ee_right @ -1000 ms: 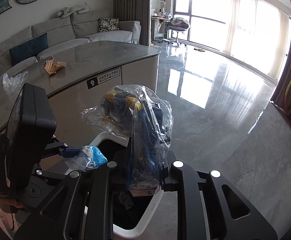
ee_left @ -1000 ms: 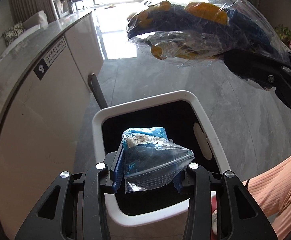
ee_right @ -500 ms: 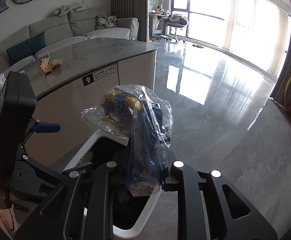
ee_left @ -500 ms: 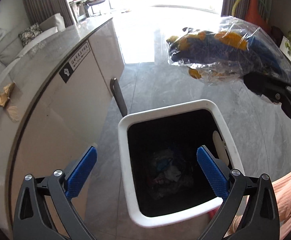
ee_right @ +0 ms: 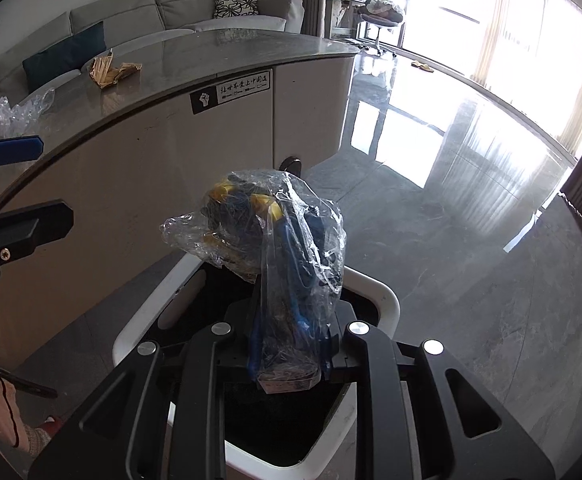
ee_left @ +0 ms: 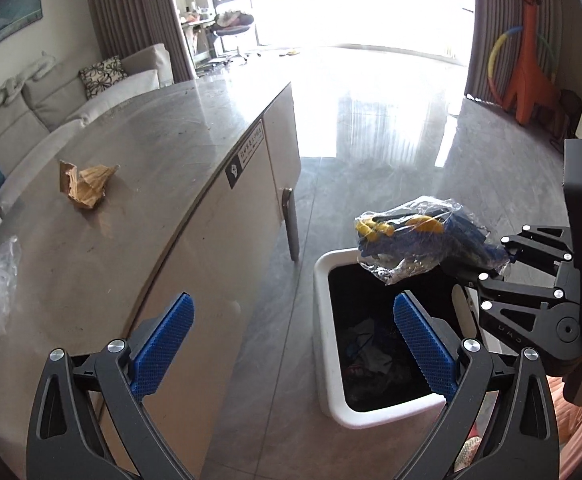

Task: Collect trash
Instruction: 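Lower the bagged blue-yellow toy into the bin and open the right gripper, then move both open grippers back over the coffee table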

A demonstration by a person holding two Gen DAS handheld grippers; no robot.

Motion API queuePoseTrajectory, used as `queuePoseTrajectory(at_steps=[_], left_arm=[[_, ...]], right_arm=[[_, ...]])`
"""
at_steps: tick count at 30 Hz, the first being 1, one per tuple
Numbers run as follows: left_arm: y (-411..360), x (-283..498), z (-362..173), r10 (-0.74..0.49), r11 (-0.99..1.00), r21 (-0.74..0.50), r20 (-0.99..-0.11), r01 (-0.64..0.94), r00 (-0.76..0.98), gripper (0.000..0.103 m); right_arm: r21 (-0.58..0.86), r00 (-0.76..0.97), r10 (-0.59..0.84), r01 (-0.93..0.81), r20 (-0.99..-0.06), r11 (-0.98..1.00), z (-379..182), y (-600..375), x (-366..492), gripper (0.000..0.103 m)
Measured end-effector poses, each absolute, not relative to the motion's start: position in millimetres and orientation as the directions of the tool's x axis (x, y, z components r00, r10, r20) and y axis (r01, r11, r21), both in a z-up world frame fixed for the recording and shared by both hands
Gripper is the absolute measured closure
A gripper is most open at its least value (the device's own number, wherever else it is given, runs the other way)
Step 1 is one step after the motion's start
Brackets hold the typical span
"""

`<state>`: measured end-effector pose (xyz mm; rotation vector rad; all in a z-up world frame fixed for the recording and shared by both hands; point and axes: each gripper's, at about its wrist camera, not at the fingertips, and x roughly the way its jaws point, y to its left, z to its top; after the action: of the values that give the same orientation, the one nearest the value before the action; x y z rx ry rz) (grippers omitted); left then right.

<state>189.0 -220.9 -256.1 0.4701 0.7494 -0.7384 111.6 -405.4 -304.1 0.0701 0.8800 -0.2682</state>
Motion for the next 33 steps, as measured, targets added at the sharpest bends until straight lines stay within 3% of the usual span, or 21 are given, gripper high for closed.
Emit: queuePoseTrajectory(at_steps=[6, 9, 11, 13, 19, 33], left_arm=[[-210.6, 192.0, -246.5, -0.435, 0.667, 0.116, -0.74, 0.736, 0.512, 0.004], [-205.9, 191.4, -244.4, -0.436, 0.671, 0.123, -0.732, 0.731, 0.523, 0.004], [-203.7, 191.9, -243.7, -0.436, 0.672, 0.122, -0.732, 0.73, 0.524, 0.004], [-201.9, 192.1, -243.2, -0.435, 0.676, 0.121, -0.731, 0.727, 0.526, 0.004], [-196.9, 189.5, -239.7, -0.437, 0.682, 0.121, -0.723, 0.721, 0.535, 0.004], [-147.8, 212.4, -220.9, -0.396, 0.779, 0.106, -0.682, 0.618, 0.615, 0.004]], right_arm=[[-0.069, 0.558, -0.2, 0.248, -0.806, 0.966, -319.8, -404.0, 116.9, 0.075], [-0.064, 0.555, -0.203, 0.26, -0.807, 0.963, -318.8, -404.9, 117.0, 0.049], [-0.068, 0.564, -0.214, 0.268, -0.798, 0.961, -316.3, -404.6, 115.0, 0.021], [-0.092, 0.578, -0.244, 0.279, -0.779, 0.956, -313.6, -402.5, 114.3, 0.008], [-0.16, 0.616, -0.302, 0.276, -0.727, 0.948, -302.3, -391.5, 116.9, 0.005], [-0.118, 0.782, -0.237, 0.207, -0.577, 0.971, -244.4, -344.9, 133.0, 0.005]])
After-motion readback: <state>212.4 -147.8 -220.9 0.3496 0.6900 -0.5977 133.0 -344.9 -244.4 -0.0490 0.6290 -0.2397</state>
